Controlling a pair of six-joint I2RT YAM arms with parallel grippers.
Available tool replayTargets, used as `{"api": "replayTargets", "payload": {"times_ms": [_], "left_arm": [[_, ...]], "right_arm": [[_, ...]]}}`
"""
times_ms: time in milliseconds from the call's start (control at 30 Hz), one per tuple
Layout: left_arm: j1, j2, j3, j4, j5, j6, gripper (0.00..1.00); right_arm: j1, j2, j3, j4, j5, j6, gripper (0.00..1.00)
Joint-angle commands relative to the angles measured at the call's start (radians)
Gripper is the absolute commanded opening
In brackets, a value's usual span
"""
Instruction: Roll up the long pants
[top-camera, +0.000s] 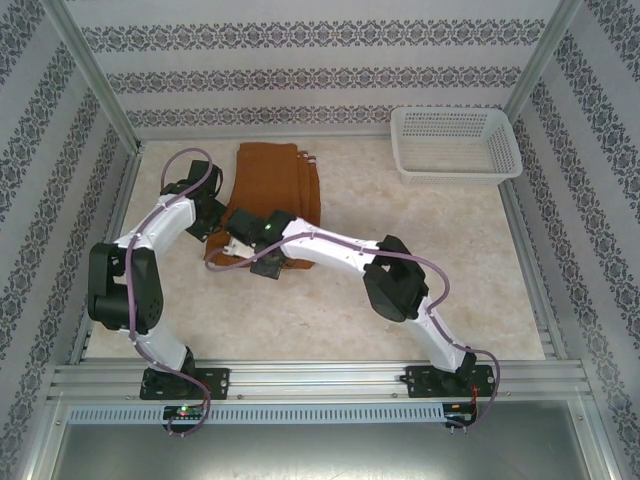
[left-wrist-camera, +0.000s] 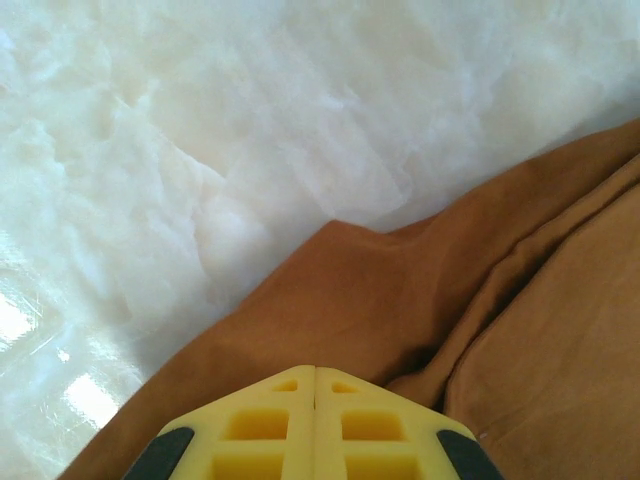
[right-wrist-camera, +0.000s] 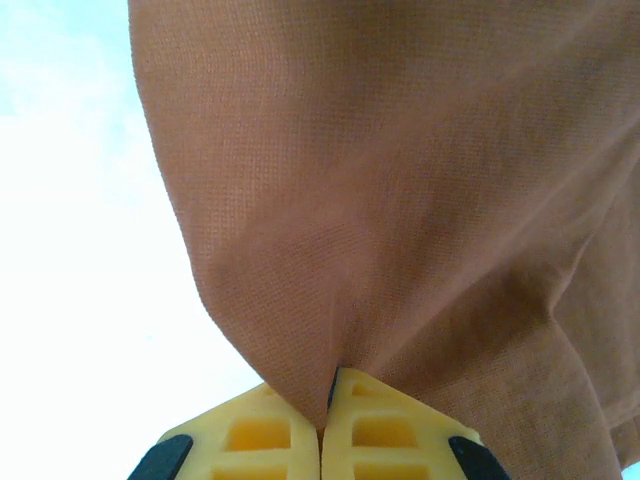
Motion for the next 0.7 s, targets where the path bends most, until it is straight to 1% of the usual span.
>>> {"api": "replayTargets", "payload": {"times_ms": [0, 133, 267, 400, 533, 667], "left_arm": [[0.017, -0.037, 0.006, -0.046, 0.004, 0.021, 0.00], [0.019, -0.061, -0.008, -0.047, 0.018, 0.015, 0.00], [0.019, -0.108, -0.031, -0.062, 0.014, 0.006, 0.00], [0.018, -0.215, -0.047, -0.080, 0.008, 0.007, 0.00], [0.017, -0.335, -0.071, -0.098, 0.004, 0.015, 0.00], [0.017, -0.411, -0.086, -0.113, -0.014, 0.024, 0.00]], "right_arm": [[0.000, -0.045, 0.095, -0.181, -0.171, 0.055, 0.00], [-0.020, 0.011, 0.225, -0.311, -0.291, 0.067, 0.00], [-0.053, 0.044, 0.287, -0.347, -0.423, 0.099, 0.00], [-0.102, 0.119, 0.388, -0.426, -0.532, 0.131, 0.00], [-0.152, 0.183, 0.410, -0.433, -0.600, 0.168, 0.00], [-0.202, 0.226, 0.419, -0.398, -0.721, 0.211, 0.00]]}}
